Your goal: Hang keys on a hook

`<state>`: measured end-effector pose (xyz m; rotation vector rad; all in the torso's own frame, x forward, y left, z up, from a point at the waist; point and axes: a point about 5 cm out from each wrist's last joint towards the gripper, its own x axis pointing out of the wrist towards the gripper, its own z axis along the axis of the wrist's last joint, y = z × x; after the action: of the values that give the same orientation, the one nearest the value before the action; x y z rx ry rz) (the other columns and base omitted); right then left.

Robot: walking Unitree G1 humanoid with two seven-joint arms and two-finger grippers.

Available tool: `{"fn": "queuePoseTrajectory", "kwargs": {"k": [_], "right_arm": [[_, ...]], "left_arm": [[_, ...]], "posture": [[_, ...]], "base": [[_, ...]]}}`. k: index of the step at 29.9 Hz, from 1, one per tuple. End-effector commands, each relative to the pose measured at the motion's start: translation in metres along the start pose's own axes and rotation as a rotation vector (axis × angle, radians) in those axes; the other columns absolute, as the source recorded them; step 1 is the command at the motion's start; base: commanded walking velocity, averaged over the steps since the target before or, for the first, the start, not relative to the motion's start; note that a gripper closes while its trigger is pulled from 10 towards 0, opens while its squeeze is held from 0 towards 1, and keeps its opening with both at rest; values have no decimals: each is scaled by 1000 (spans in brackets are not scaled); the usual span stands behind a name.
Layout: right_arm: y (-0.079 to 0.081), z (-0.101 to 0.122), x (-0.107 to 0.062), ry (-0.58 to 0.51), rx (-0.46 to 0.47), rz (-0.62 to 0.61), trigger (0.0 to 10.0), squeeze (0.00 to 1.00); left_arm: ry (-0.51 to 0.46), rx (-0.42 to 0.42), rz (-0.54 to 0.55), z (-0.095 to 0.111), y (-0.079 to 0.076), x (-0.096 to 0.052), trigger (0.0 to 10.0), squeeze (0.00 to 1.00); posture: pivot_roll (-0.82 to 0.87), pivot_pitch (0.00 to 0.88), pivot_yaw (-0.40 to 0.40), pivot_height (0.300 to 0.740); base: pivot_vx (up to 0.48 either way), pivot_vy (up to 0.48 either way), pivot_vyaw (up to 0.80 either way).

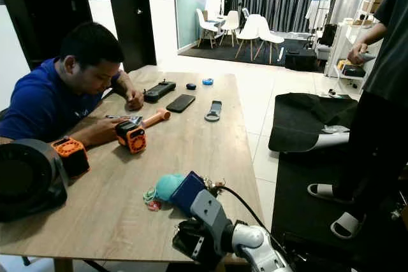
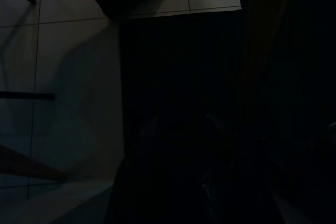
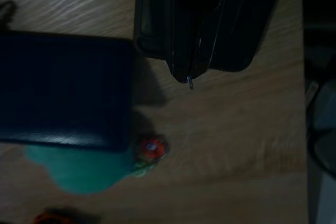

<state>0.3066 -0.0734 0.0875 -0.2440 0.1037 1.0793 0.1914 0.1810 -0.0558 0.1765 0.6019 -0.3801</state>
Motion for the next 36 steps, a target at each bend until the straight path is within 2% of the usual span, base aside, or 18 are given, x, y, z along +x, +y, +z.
{"fn": "queuePoseTrajectory", "kwargs": {"k": [1,8,15,16,21,25,28,33,36], "right_arm": [[-8,19,2,-84,-8,-29,0,0],[-12,66,5,-259,-38,-11,0,0],[-8,78,7,-290,-64,14,0,0],[-5,85,6,-311,-72,29,0,0],[0,93,4,-336,-59,46,0,0],[6,95,-5,-345,-31,65,0,0],[8,94,-20,-350,7,58,0,0],[8,96,-35,-362,31,33,0,0],[0,96,-54,-387,46,-78,0,0]], "left_arm": [[13,8,4,-3,3,-1,10000,0],[11,14,4,-2,5,-2,10000,0],[7,14,2,-1,5,-1,10000,0],[7,14,1,-1,4,-2,10000,0],[7,14,0,-2,4,-2,10000,0],[6,12,4,-2,5,-3,10000,0],[6,13,5,-2,7,-4,10000,0],[5,13,8,-1,8,-4,10000,0],[5,13,9,-2,8,-4,10000,0]], "posture": [[73,21,-20,740],[72,12,-18,740],[72,12,-18,740],[72,15,-17,740],[71,18,-16,740],[71,24,-13,740],[69,27,-11,740],[69,28,-11,740],[64,32,-10,740]], "base": [[0,0,0],[0,0,0],[0,0,0],[0,0,0],[0,0,0],[0,0,0],[0,0,0],[0,0,0],[0,0,0]]}}
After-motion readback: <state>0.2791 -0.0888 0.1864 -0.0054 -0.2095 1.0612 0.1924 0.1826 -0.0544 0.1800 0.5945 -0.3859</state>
